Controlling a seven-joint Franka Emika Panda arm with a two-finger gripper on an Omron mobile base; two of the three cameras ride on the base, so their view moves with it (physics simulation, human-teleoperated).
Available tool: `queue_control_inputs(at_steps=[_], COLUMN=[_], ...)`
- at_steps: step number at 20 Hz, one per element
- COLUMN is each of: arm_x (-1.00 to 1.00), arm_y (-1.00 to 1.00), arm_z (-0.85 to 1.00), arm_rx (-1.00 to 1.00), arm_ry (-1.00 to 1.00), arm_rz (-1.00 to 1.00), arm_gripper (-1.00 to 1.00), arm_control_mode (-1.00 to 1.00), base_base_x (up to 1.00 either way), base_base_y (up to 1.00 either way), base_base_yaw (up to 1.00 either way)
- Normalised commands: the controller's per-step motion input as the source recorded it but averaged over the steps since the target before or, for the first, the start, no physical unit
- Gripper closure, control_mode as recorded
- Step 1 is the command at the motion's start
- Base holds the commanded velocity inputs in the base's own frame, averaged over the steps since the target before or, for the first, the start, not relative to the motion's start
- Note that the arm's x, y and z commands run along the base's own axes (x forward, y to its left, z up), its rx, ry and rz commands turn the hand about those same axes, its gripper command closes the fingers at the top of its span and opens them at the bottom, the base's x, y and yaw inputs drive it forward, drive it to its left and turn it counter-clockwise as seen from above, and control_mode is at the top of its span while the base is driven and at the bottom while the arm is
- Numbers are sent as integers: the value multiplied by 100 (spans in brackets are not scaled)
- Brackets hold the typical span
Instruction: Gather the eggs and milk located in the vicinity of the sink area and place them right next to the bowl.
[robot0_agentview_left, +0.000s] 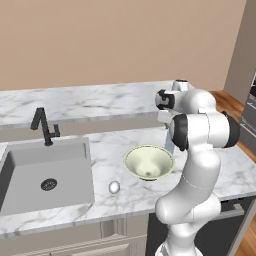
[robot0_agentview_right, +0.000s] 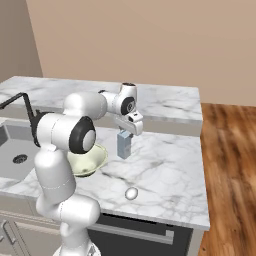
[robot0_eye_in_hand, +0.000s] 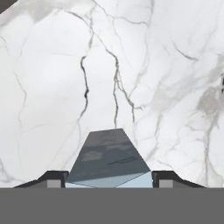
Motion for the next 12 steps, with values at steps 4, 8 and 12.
queue_control_inputs(at_steps=[4, 8, 12], arm_x=[0, -29, -55], arm_y=[0, 0, 0], arm_z=[0, 1, 31], arm_rx=[0, 0, 0], arm_ry=[0, -6, -19], arm_rz=[0, 1, 17], arm_gripper=[100, 100, 100], arm_control_mode=[-100, -100, -100], base_base_x=[0, 0, 0], base_base_y=[0, 0, 0], base_base_yaw=[0, 0, 0])
